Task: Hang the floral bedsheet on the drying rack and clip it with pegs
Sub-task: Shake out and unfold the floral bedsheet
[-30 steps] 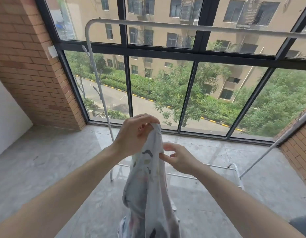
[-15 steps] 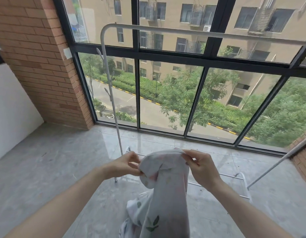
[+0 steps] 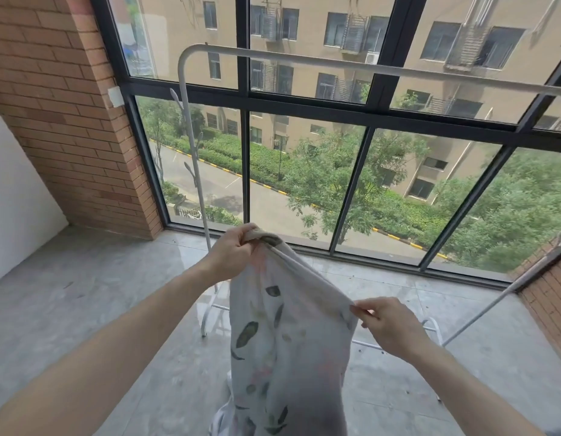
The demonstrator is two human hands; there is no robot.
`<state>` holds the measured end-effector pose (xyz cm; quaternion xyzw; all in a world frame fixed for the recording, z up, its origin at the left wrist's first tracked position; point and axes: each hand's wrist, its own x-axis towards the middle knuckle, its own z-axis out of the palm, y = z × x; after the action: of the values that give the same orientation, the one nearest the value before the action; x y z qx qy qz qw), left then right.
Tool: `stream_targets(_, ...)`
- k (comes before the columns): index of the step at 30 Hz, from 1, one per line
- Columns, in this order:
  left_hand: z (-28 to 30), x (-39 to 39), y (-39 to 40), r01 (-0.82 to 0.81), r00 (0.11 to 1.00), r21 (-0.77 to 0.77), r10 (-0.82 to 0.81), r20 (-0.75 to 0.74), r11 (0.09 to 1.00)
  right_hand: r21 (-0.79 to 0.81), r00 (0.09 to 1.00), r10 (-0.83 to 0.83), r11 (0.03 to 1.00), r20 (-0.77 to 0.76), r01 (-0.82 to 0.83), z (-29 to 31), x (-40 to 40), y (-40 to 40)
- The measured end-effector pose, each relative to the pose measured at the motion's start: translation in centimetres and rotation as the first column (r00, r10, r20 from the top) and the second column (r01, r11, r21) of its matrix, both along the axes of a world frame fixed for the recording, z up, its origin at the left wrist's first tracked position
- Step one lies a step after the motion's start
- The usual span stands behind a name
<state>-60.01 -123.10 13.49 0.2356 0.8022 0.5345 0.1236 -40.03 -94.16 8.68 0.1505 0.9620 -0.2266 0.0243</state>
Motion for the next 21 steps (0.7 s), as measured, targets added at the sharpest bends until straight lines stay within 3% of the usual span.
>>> stream_targets(3,3.8,0.5,0.8,0.074,0.978,-0.137,-0.099,-0.183,0.988,0.130,0.997,-0.081,0.988,0.002,0.080,0.8,-0.7,1.1)
stream_targets(6,7.0,1.6,1.3,0.194,0.949,-0.210,-0.238,-0.209,0.958,0.141,0.991,-0.101,0.986,0.086,0.088,2.2,-1.4,2.5)
stream_targets(8,8.5,2.5,1.7,0.300,0.919,-0.240,-0.347,-0.186,0.923,-0.038,0.995,0.030,0.999,0.100,-0.026,3.6,-2.3,2.2)
stream_targets(9,8.9,2.8,2.1,0.338,0.907,-0.240,-0.383,-0.174,0.910,-0.169,0.994,0.103,0.981,0.033,-0.096,4.6,-2.9,1.4)
stream_targets(11,9.7,3.2,2.8,0.401,0.883,-0.233,-0.441,-0.159,0.886,-0.412,0.977,0.188,0.886,-0.103,-0.214,7.0,-4.4,-1.2)
stream_targets(13,10.0,3.3,3.4,0.455,0.854,-0.250,-0.498,-0.152,0.855,-0.554,0.953,0.268,0.776,-0.144,-0.302,8.0,-5.9,-3.4)
stream_targets(17,10.1,2.1,2.9,0.408,0.858,-0.323,-0.479,-0.185,0.854,-0.612,0.932,0.341,0.714,-0.120,-0.340,7.5,-6.6,-4.6)
stream_targets(21,5.6,0.0,0.7,0.292,0.901,-0.509,-0.411,-0.137,0.810,-0.600,0.967,0.150,0.762,-0.204,-0.245,8.1,-6.6,-4.0)
